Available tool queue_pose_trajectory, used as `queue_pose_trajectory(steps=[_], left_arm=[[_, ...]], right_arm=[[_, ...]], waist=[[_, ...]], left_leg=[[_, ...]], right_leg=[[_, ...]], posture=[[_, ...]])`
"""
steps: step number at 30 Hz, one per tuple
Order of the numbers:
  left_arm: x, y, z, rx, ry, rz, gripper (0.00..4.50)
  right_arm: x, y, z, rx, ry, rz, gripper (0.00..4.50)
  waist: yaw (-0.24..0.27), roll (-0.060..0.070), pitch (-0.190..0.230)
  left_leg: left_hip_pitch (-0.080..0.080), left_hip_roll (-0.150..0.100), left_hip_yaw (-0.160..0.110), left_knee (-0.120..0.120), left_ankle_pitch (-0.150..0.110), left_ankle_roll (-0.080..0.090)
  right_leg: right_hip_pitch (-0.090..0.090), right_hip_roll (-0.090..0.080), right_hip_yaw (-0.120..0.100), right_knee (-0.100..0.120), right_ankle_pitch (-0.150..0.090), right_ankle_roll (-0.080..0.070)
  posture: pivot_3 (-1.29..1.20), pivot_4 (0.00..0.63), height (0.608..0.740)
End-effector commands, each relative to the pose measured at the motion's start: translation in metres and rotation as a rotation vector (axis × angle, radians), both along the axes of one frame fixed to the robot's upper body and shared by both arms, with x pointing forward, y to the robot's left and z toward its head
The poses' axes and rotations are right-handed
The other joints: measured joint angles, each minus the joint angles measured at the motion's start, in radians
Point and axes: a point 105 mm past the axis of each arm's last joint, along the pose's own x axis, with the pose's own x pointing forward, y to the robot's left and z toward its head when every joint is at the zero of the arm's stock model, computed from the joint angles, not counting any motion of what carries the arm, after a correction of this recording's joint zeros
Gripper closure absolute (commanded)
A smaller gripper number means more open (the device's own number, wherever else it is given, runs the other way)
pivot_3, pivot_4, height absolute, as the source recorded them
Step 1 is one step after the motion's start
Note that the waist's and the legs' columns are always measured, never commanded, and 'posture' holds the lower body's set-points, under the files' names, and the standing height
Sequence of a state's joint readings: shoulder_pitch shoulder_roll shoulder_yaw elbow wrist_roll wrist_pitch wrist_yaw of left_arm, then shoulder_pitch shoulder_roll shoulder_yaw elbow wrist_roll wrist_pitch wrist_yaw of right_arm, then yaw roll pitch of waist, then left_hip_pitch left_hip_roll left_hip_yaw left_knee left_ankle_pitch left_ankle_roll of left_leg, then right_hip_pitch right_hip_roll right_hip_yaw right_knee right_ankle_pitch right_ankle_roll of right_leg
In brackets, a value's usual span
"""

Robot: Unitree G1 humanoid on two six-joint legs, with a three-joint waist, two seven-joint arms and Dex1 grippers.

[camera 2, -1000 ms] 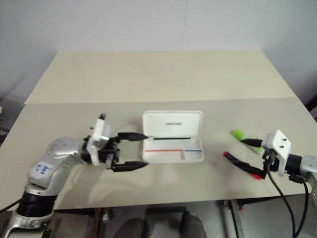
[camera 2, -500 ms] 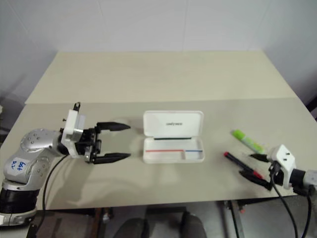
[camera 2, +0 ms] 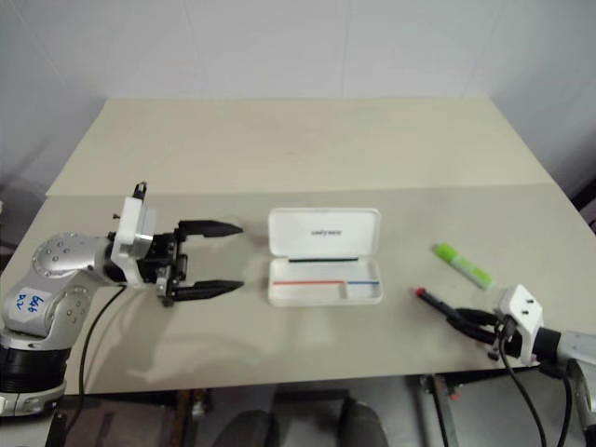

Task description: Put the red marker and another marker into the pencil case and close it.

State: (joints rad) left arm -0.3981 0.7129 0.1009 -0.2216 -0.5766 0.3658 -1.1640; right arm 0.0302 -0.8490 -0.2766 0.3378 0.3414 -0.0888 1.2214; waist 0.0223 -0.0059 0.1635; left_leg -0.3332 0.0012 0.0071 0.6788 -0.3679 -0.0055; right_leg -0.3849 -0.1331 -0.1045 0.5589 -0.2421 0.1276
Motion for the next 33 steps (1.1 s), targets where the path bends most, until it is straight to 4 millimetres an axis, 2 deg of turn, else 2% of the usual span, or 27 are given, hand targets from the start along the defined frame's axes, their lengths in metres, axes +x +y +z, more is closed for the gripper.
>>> queue_pose_trajectory(steps=[1, 8, 12, 17, 21, 25, 30, 33], left_arm=[[-0.001, -0.001, 0.008, 0.006, -0.057, -0.011, 0.0], [-0.002, 0.001, 0.005, 0.008, -0.056, -0.002, 0.0], [-0.004, 0.004, 0.003, 0.01, -0.055, 0.012, 0.0], [-0.005, 0.008, -0.001, 0.019, -0.051, 0.032, 0.0], [-0.005, 0.009, -0.004, 0.02, -0.049, 0.045, 0.0], [-0.004, 0.007, -0.004, 0.015, -0.053, 0.049, 0.0], [-0.005, 0.006, -0.004, 0.011, -0.055, 0.055, 0.0], [-0.006, 0.006, -0.005, 0.007, -0.054, 0.06, 0.0]], right_arm=[[0.007, 0.005, 0.004, -0.008, -0.046, 0.028, 3.87], [0.032, 0.034, 0.048, 0.008, -0.191, 0.162, 3.87], [0.04, 0.065, 0.074, 0.026, -0.25, 0.289, 3.87], [0.044, 0.109, 0.09, 0.054, -0.266, 0.441, 3.87], [0.047, 0.151, 0.093, 0.098, -0.26, 0.561, 3.87], [0.054, 0.188, 0.087, 0.073, -0.264, 0.677, 3.87], [0.066, 0.203, 0.078, -0.008, -0.29, 0.73, 3.87], [0.076, 0.205, 0.071, -0.092, -0.331, 0.747, 3.87]], waist=[[-0.001, 0.0, 0.0], [-0.015, 0.003, 0.001], [-0.014, 0.003, 0.002], [0.001, 0.003, 0.002], [0.001, 0.003, 0.002], [-0.002, 0.003, 0.002], [0.001, 0.003, 0.002], [-0.004, 0.003, 0.002]], left_leg=[[0.0, 0.0, 0.0, 0.0, 0.0, 0.0], [-0.001, 0.001, 0.0, 0.0, 0.0, 0.0], [-0.002, 0.001, 0.0, 0.0, 0.0, 0.0], [-0.004, 0.001, 0.001, 0.0, -0.001, -0.001], [-0.004, 0.001, 0.0, 0.0, -0.001, -0.001], [-0.004, 0.001, 0.001, 0.0, -0.001, -0.001], [-0.005, 0.0, 0.001, -0.001, -0.001, -0.001], [-0.005, 0.0, 0.002, 0.0, -0.002, 0.0]], right_leg=[[0.0, 0.0, 0.0, 0.0, 0.0, 0.0], [-0.001, 0.0, 0.0, 0.0, 0.001, 0.0], [-0.003, 0.001, 0.0, 0.0, 0.001, 0.0], [-0.005, 0.0, 0.0, 0.0, 0.001, 0.0], [-0.006, 0.001, 0.0, 0.0, 0.001, 0.0], [-0.006, 0.001, 0.0, 0.0, 0.001, 0.0], [-0.007, 0.001, -0.001, 0.001, 0.001, 0.0], [-0.007, 0.001, -0.001, 0.001, 0.001, 0.0]], posture=[[0.0, 0.15, 0.74], [0.0, 0.15, 0.74], [0.0, 0.15, 0.74], [0.0, 0.15, 0.74], [0.0, 0.15, 0.74], [0.0, 0.15, 0.74], [0.0, 0.15, 0.74], [0.0, 0.15, 0.74]])
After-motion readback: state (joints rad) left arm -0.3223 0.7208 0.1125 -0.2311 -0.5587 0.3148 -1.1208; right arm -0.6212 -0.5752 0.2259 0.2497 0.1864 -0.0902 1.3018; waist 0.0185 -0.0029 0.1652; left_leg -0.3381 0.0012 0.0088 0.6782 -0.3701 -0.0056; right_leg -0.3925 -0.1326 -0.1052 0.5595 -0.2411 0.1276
